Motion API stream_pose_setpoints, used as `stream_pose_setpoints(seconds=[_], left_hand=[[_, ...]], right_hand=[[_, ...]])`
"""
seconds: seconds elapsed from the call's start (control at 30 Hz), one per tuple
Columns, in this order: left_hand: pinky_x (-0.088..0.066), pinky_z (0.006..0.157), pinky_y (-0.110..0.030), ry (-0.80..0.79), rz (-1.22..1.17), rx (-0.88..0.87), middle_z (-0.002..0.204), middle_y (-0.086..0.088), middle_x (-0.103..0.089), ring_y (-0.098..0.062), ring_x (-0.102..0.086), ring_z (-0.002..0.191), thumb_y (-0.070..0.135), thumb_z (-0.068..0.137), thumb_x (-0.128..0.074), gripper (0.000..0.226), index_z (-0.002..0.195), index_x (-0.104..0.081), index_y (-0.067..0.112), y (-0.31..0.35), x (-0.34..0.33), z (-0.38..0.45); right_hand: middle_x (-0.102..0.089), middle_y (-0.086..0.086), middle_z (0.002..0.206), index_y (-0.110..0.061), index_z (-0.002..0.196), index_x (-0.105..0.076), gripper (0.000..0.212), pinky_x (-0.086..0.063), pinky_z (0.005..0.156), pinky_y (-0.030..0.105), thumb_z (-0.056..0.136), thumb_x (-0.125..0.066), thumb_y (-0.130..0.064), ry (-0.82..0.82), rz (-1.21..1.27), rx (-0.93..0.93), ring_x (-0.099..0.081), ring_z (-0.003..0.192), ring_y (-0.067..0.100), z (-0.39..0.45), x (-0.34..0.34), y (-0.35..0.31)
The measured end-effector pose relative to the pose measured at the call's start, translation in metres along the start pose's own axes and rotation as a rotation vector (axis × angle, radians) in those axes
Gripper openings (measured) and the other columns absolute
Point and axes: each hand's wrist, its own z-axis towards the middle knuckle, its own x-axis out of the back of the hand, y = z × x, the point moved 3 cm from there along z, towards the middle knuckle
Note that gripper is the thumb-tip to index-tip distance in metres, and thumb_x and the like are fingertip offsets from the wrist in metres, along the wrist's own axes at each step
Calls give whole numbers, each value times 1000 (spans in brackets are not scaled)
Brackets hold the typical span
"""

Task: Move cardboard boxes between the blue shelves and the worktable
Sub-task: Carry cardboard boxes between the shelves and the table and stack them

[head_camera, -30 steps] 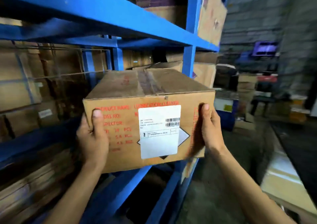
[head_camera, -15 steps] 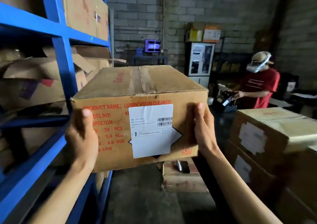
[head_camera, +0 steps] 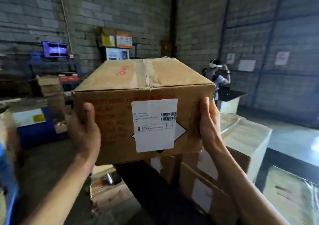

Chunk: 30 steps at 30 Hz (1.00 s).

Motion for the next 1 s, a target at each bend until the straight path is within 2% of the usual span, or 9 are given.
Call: stream_pose_setpoints(seconds=[0.1, 0.2, 0.37, 0.43, 0.57, 0.7, 0.8, 0.9, 1.0], left_hand=[[-50, 88, -20, -116, -114, 52, 100, 20, -69, 11, -61, 96, 81, 80, -35, 66, 113, -60, 30, 4, -56, -15], [-43, 71, 0, -200, -199, 43, 80, 48, -59, 27, -54, 81, 57, 83, -35, 32, 98, -53, 35, 36, -107, -42], [-51, 73, -11, -384, -348, 133, 91, 21, -66, 14, -62, 84, 74, 79, -37, 55, 113, -57, 35, 41, -179, -82], [-41, 63, 2, -407, -384, 152, 93, 20, -61, 20, -58, 77, 66, 79, -35, 62, 119, -57, 24, 51, -201, -104], [-41, 70, 0, -469, -478, 144, 98, 17, -63, 14, -58, 89, 72, 77, -38, 70, 116, -62, 19, 71, -239, -141], [-41, 72, -3, -536, -554, 150, 97, 22, -63, 15, -58, 85, 83, 74, -39, 77, 112, -63, 22, 87, -269, -180], [-42, 72, -2, -615, -594, 178, 99, 21, -64, 20, -57, 87, 86, 71, -39, 86, 116, -64, 16, 93, -286, -209], [-45, 80, -8, -666, -606, 224, 103, 15, -66, 8, -60, 97, 90, 69, -38, 82, 115, -62, 26, 94, -300, -235], [-42, 80, -2, -687, -584, 260, 102, 19, -63, 3, -58, 101, 90, 68, -38, 87, 118, -61, 22, 87, -311, -260]], right_hand=[[-66, -21, 108, -25, 132, -55, 59, -51, 84, 15, 90, -40, -63, 128, -103, 23, -61, 99, -8, 3, 66, -12], [-67, -23, 100, -22, 129, -58, 65, -50, 83, 22, 87, -38, -68, 263, -213, 44, -60, 92, -6, -2, 124, -26], [-67, -24, 97, -28, 118, -57, 47, -51, 74, 10, 90, -39, -60, 422, -320, 49, -63, 87, -12, -25, 205, -60], [-69, -13, 107, -29, 120, -58, 54, -55, 81, 19, 86, -40, -67, 476, -348, 43, -66, 95, -3, -37, 233, -71], [-70, -5, 115, -19, 131, -58, 91, -59, 88, 36, 74, -44, -88, 609, -423, 37, -69, 106, 15, -64, 288, -90], [-69, -3, 124, -22, 134, -59, 90, -54, 96, 53, 75, -44, -88, 714, -483, 16, -67, 112, 19, -91, 338, -103], [-69, -3, 124, -22, 133, -59, 98, -55, 96, 50, 69, -43, -94, 784, -515, -21, -68, 111, 18, -111, 365, -111], [-70, -5, 122, -22, 131, -59, 95, -57, 93, 46, 71, -40, -93, 799, -579, -30, -69, 108, 16, -129, 385, -116], [-69, -10, 119, -21, 130, -58, 98, -58, 85, 29, 69, -38, -95, 799, -608, -33, -69, 104, 9, -145, 396, -112]])
